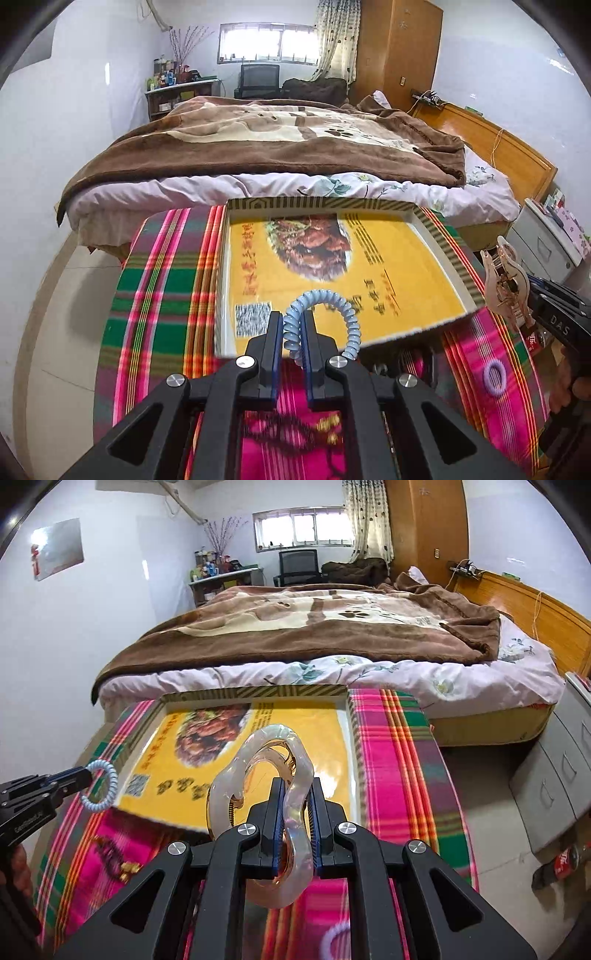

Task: Organize jewelry
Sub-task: 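Carry the blue bracelet and clear clip over the yellow box tray with both grippers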

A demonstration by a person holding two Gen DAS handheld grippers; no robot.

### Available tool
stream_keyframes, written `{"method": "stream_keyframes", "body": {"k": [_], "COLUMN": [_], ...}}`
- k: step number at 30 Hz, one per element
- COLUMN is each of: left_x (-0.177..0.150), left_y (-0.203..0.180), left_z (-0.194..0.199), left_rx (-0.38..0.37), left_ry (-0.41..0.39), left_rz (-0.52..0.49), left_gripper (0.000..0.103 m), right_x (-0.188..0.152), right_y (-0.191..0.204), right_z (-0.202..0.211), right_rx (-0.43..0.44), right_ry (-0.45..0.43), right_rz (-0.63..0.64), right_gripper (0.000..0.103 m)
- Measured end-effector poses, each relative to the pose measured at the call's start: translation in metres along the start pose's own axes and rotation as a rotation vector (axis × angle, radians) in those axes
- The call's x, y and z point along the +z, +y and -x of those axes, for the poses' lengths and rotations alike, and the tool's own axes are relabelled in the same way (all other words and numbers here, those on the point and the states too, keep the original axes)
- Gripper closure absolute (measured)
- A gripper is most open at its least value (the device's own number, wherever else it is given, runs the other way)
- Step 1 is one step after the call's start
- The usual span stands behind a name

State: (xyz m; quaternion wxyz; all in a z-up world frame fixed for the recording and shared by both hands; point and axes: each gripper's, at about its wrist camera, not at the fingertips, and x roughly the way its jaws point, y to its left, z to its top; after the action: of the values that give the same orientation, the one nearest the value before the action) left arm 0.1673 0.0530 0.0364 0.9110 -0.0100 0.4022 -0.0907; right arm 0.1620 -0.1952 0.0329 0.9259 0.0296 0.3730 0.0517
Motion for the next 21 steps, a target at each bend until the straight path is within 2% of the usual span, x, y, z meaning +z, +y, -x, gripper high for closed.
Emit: {"method": "stream_keyframes", "body": {"k": [12, 21], "left_x": [0.042, 0.054], "left_y": [0.014, 0.014], "left_z": [-0.070, -0.122], "left_rx": [-0.015, -0.018], "left_ry": [0.049, 0.113], "left_rz": [0.038, 0.038], "left_gripper": [0.094, 0.094], "right_x": [0.027, 0.037], "right_y": [-0.014, -0.015], "right_z": [-0.079, -0.125], "right_rx": [-0.023, -0.049], "right_ry": [0.116, 0.193], "right_rz": [0.009, 0.046], "right_gripper": [0.091, 0.091]}}
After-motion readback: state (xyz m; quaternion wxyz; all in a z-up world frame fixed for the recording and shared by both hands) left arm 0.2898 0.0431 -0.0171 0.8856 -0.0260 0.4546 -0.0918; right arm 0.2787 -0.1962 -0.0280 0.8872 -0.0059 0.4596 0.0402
